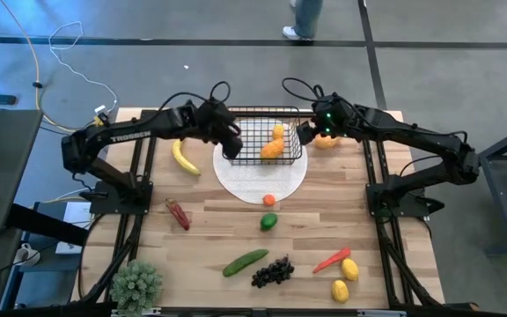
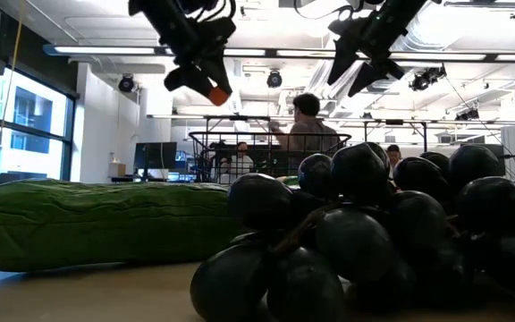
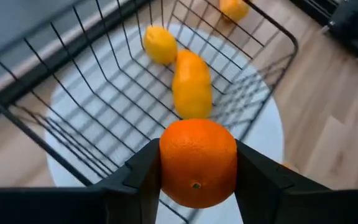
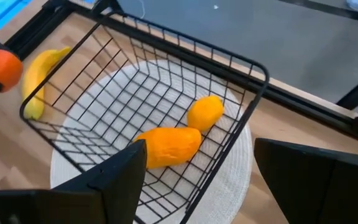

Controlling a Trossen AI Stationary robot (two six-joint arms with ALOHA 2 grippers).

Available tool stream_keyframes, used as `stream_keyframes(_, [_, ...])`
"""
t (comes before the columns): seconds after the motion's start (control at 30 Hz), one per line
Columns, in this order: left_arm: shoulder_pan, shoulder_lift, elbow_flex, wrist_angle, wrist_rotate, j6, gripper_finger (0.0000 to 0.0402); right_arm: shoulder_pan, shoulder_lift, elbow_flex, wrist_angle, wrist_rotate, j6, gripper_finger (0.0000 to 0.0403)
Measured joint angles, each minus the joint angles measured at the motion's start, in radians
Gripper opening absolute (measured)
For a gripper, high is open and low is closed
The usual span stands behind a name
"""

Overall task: Build produce basket
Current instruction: Put the left orange into the wire basket

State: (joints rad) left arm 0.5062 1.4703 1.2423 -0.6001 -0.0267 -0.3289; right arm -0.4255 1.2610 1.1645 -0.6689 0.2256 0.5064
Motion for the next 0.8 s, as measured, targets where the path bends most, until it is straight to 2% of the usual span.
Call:
stream_keyframes(0.37, [0.043, 0.142, 0.000, 0.036, -0.003, 0.201, 0.0155, 0.000, 0.000, 0.000, 0.000, 0.071, 0.066, 0.0277])
stream_keyframes(0.63, [0.043, 0.235, -0.002, 0.034, 0.000, 0.236, 0.0157, 0.000, 0.000, 0.000, 0.000, 0.080, 0.081, 0.0277])
stream_keyframes(0.8, [0.043, 0.240, -0.002, 0.037, 0.053, 0.257, 0.0176, 0.000, 0.000, 0.000, 0.000, 0.080, 0.088, 0.0277])
